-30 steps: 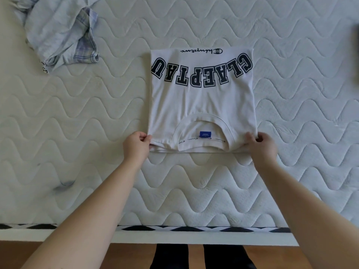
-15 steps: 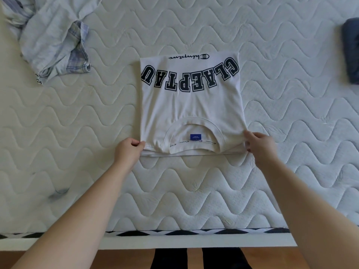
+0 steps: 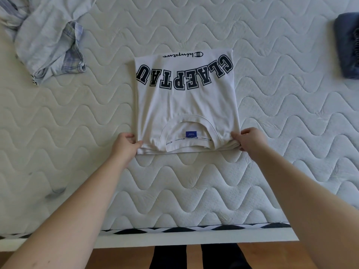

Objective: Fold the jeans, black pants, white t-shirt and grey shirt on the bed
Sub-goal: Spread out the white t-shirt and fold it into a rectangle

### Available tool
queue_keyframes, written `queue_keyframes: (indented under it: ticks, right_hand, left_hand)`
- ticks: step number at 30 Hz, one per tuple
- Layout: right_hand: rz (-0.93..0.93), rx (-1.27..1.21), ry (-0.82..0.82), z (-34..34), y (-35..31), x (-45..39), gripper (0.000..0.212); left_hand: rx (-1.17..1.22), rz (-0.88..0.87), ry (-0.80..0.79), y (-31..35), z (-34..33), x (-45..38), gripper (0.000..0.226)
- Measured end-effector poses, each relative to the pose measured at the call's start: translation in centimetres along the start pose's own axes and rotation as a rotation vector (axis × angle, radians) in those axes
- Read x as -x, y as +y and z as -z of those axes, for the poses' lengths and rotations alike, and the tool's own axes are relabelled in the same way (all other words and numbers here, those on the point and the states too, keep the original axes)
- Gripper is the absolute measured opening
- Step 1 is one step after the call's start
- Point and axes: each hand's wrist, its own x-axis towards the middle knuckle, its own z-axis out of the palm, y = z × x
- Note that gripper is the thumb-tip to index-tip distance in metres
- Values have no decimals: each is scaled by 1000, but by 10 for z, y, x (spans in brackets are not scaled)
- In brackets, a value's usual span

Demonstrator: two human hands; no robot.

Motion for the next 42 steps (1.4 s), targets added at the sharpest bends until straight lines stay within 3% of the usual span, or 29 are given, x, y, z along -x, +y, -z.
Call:
queue_keyframes:
  ticks: [2, 5, 10, 14, 17, 22, 24, 29, 33, 37, 40, 42]
  right_hand:
    - [-62, -89, -63, 0, 1, -2, 30]
    - [-47, -124, -142, 0, 2, -5, 28]
    - [-105, -240, -259, -2, 12, 11, 18]
    - [-159, -263, -351, -23, 28, 38, 16]
    - [-201, -264, -395, -48, 36, 63, 12]
    - [-346, -433, -539, -95, 37, 105, 16]
    - [-344, -503, -502, -106, 38, 114, 15]
    - [-192, -265, -386, -106, 36, 115, 24]
    - [-88, 97, -431, -85, 23, 113, 34]
    - [-72, 328, -515, -62, -3, 109, 37]
    - [59, 554, -538, -51, -34, 103, 38]
    - [210, 591, -522, -55, -62, 99, 34]
  left_hand:
    - [-54, 0, -74, 0, -1, 0, 14]
    - [50, 23, -110, -1, -1, 5, 16]
    - [342, 66, -29, -9, -6, 15, 21]
    - [370, 64, 102, -20, 4, 9, 14]
    - [448, 107, 199, -22, 15, 4, 21]
    - [453, 112, 214, -16, 27, -1, 18]
    - [423, 87, 224, -14, 31, -3, 19]
    - [357, 25, 265, -12, 32, -6, 21]
    - [352, 102, 253, -16, 30, -3, 26]
    - [720, 255, -18, -14, 24, 12, 19]
    - [734, 272, -207, -16, 19, 31, 24]
    - [699, 268, -244, -19, 15, 40, 28]
